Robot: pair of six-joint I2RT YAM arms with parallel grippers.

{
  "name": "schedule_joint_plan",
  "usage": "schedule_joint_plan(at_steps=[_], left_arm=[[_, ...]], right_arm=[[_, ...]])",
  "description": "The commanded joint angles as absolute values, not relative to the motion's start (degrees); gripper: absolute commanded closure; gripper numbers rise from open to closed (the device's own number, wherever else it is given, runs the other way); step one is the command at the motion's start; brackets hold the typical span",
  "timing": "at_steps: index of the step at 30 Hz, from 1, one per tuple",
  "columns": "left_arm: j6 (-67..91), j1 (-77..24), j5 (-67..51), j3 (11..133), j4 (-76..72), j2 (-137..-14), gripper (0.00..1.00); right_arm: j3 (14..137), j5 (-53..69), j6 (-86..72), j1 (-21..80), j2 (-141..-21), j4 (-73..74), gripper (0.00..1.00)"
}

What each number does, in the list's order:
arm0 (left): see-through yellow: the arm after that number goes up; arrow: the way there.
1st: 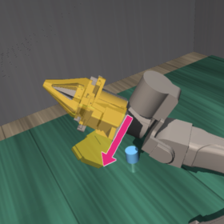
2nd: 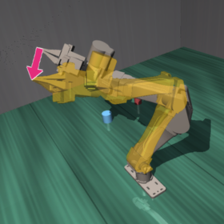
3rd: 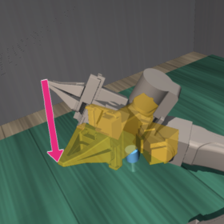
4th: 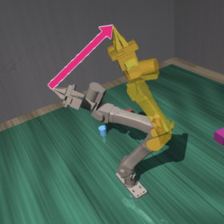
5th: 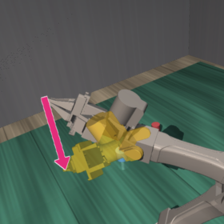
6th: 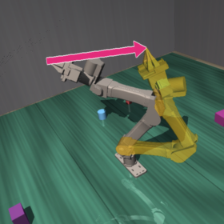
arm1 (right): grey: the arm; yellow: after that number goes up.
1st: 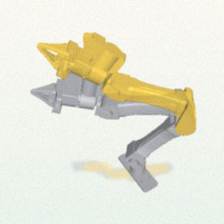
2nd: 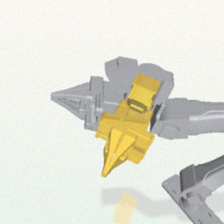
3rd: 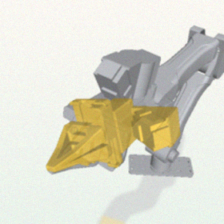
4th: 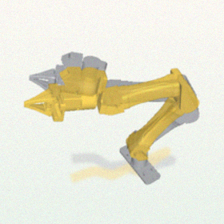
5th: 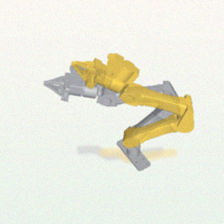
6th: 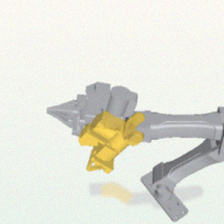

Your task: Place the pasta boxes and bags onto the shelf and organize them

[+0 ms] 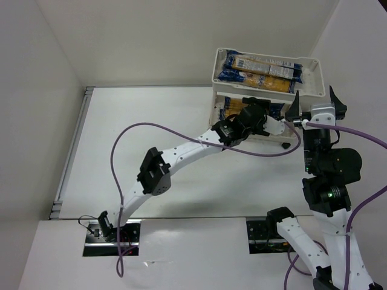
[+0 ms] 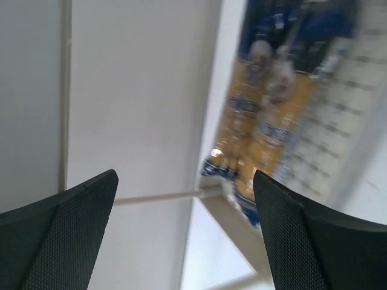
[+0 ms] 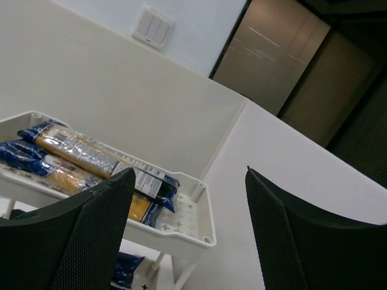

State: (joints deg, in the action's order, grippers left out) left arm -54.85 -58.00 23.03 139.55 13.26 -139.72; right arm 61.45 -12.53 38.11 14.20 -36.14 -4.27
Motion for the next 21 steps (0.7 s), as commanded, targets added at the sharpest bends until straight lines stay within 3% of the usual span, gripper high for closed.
schedule_joint_plan(at_steps=[1,4,10,13,16,21], left_arm=[[-47.29,-60.55,18.22,129.15,17.13,-129.75,0.01],[-43.78,-63.45,14.52,115.98,22.03,-122.01,0.01],[-25.68,-63.98,1.24,107.42,36.19,-109.97,0.01],[-23.99,-63.98,3.06,97.36,38.67,-101.8,0.01],[-24.95,-63.29,12.46,85.73,38.67,-91.78,0.01],[-24.97,-48.89,13.28,70.86,41.66,-78.41,0.01]], right_arm=[[61.79,-10.02,36.39,13.8,-36.21,-2.03,0.22],[61.79,-9.4,35.25,13.8,-36.21,-1.32,0.22],[62.31,-9.93,32.35,13.8,-36.74,-0.09,0.16],[62.31,-12.64,30.24,13.8,-37.35,2.1,0.08],[61.79,-17.74,25.94,12.14,-37.35,4.74,0.02],[61.17,-31.08,18.74,5.38,-35.33,8.6,0.0]])
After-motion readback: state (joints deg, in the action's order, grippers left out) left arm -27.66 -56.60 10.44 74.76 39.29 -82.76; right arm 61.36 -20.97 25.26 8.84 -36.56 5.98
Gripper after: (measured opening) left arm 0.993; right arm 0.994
